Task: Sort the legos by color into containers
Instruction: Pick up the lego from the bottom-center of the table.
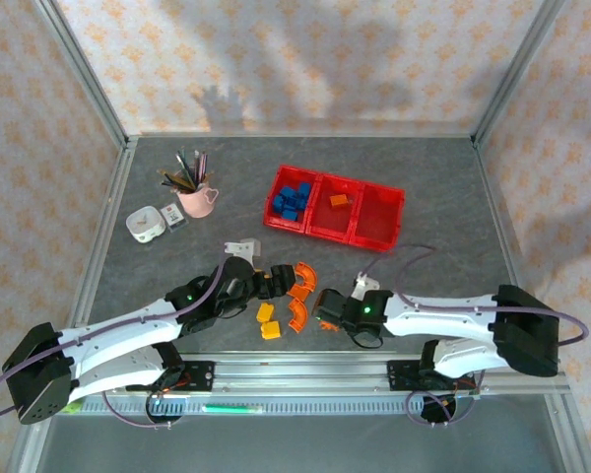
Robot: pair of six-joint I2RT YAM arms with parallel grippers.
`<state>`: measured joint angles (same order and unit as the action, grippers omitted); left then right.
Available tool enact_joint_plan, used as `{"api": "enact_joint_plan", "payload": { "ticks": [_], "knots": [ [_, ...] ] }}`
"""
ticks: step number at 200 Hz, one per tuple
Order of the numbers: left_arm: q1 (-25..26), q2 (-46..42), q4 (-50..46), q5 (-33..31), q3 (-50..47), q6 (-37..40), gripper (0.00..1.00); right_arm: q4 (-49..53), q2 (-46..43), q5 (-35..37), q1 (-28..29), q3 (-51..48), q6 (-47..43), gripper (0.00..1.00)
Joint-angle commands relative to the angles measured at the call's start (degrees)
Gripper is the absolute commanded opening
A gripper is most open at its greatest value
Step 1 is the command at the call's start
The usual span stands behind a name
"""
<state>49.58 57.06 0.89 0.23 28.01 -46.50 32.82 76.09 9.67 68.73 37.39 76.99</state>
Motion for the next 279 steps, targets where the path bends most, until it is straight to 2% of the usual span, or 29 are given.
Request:
{"api": "enact_joint_plan", "payload": {
  "ticks": [1,48,108,186,247,279],
  "knots": [
    [0.5,-1.4,-0.2,-2.4,-0.1,-0.1,0.99,-2.6,2.2,2.4,-0.1,1.0,0.9,0.82],
    [0.5,-2.6,-1.1,-3.4,-0.4,-0.1,0.99,-4.8,5.3,1.9,-1.8,2.4,-2.5,0.67],
    [0.5,-3.6,-2.1,-4.5,-0.6,-0.2,0.99,-5.9,8.4,0.7,-3.7,4.1,-7.0,0.53],
    [0.5,-3.9,-2.3,-4.6,-0.3,-0.1,0.99,-5.9,7.7,-0.4,-4.7,3.4,-10.0,0.33],
    [0.4,-4.2,-3.3,-5.9,1.8,1.5,0.99,-2.0,2.8,2.9,-7.6,7.3,-15.9,0.30],
    [-0.5,-3.6,-4.0,-7.0,4.5,3.2,0.99,-0.9,1.5,4.8,-14.5,12.5,-24.6,0.30]
  ]
}}
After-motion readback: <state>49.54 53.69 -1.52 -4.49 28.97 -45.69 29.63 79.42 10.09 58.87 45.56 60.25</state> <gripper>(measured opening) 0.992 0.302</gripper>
